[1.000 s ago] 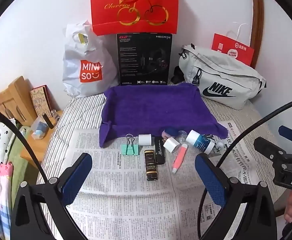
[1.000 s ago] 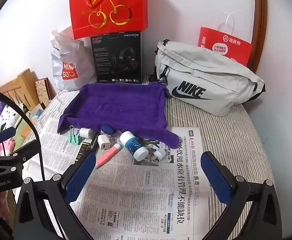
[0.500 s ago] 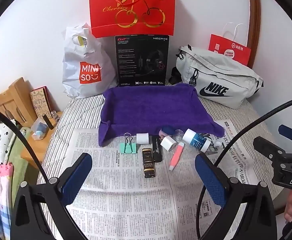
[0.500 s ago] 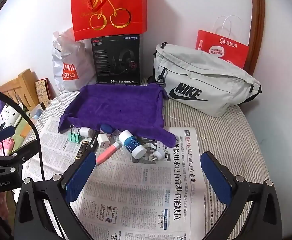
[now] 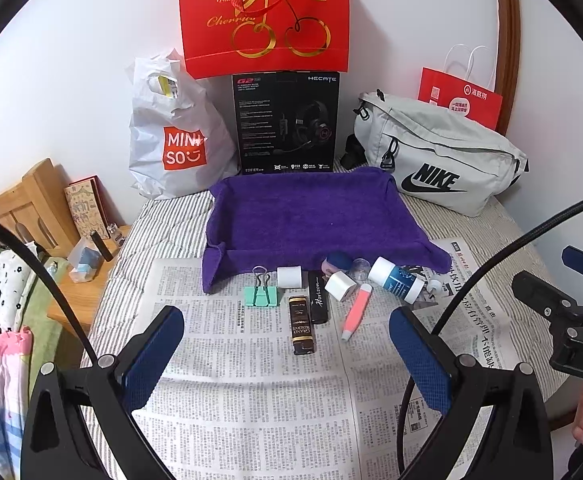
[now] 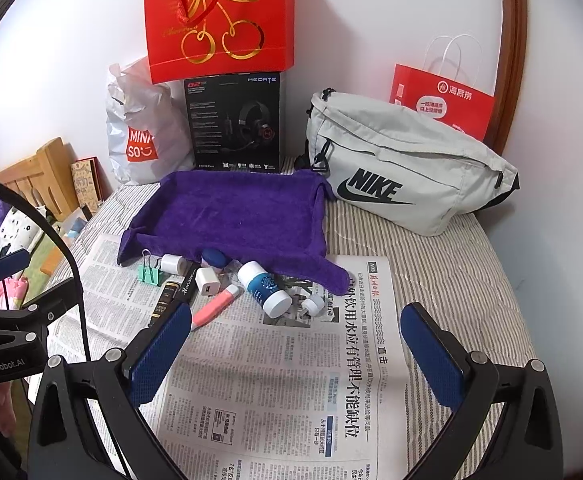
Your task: Organize rigid objects
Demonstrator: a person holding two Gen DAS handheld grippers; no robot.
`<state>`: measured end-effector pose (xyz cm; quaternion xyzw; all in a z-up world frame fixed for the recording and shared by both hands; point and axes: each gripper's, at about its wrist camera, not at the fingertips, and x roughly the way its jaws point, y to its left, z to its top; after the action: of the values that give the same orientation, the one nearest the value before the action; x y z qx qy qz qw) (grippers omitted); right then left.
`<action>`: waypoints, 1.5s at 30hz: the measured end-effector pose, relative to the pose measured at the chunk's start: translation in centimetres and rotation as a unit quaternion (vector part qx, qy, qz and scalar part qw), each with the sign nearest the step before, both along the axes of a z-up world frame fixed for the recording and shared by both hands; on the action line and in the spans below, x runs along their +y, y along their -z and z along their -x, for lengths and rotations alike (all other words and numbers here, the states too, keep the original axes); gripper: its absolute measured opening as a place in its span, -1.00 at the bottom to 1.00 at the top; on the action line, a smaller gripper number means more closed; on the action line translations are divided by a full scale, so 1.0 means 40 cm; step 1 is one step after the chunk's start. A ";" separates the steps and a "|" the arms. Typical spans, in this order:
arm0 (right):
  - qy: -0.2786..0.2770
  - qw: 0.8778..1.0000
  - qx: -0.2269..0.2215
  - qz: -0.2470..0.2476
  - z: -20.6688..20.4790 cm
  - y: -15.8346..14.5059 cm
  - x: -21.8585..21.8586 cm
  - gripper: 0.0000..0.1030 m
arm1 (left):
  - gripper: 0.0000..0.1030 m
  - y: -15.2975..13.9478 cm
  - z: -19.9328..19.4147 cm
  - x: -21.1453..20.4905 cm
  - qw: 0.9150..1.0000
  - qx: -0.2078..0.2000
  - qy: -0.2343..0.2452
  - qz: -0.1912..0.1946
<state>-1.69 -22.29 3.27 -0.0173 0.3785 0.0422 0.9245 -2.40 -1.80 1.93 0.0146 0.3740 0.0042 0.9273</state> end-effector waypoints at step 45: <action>0.005 1.000 -0.005 0.005 0.012 -0.003 -0.012 1.00 | 1.00 -0.011 0.012 -0.003 1.000 -0.002 0.000 -0.012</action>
<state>-2.17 -22.78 3.39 -0.0204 0.3746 0.0354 0.9263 -2.89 -1.94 2.36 0.0259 0.3722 0.0086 0.9277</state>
